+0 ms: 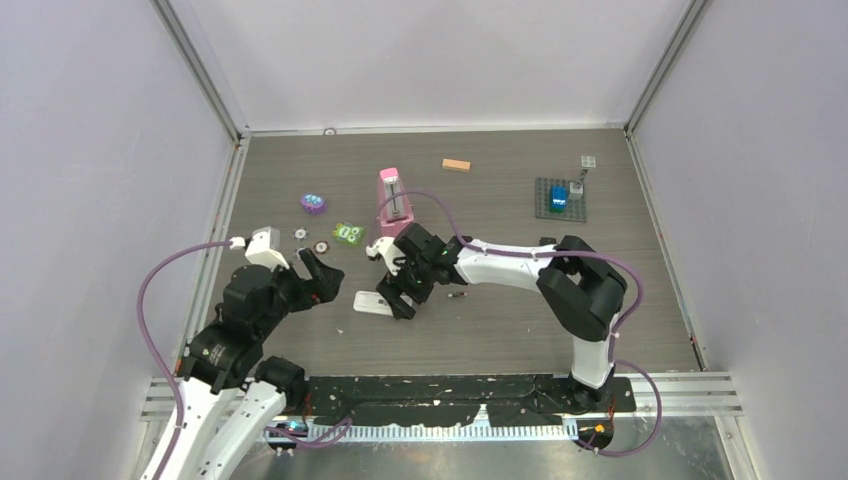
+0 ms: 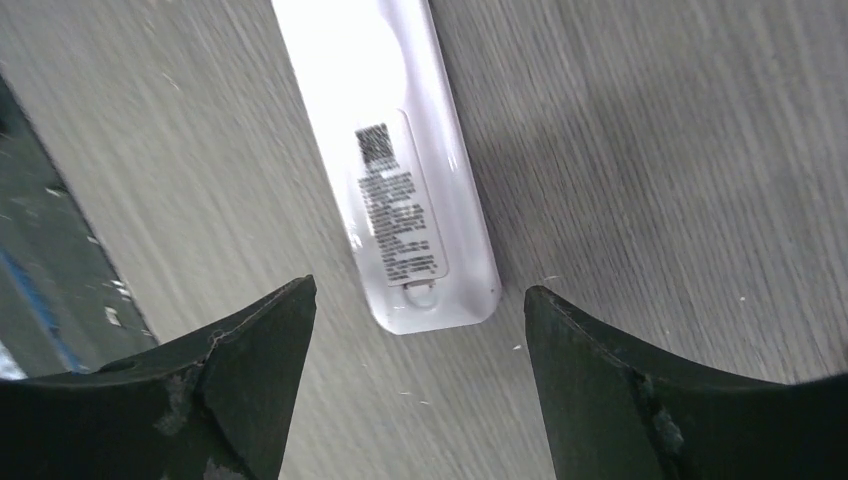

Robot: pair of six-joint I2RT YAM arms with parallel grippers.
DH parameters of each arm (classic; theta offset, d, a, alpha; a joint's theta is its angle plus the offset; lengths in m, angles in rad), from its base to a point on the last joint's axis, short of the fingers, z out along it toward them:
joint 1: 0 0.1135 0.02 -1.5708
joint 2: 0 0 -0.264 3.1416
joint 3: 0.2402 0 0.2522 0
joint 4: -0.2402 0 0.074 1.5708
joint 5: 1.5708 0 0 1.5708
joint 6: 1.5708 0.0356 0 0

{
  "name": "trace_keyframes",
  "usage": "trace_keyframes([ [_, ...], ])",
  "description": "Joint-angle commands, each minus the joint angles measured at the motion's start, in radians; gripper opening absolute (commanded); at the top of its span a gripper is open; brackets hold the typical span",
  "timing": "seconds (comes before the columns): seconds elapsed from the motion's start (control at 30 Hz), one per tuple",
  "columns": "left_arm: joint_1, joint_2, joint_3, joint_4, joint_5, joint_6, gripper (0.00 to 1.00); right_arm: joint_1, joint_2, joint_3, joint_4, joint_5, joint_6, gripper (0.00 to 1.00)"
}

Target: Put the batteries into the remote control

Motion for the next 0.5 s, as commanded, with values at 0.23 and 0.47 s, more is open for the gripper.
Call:
trace_keyframes([
  [0.23, 0.003, -0.014, 0.090, -0.092, -0.004, 0.032, 1.00, 0.018, 0.112, 0.114, -0.090, 0.031, -0.256, 0.81],
  [0.47, 0.004, -0.006, 0.158, -0.140, 0.011, 0.053, 1.00, 0.105, 0.098, 0.056, -0.019, 0.143, -0.320, 0.76],
])
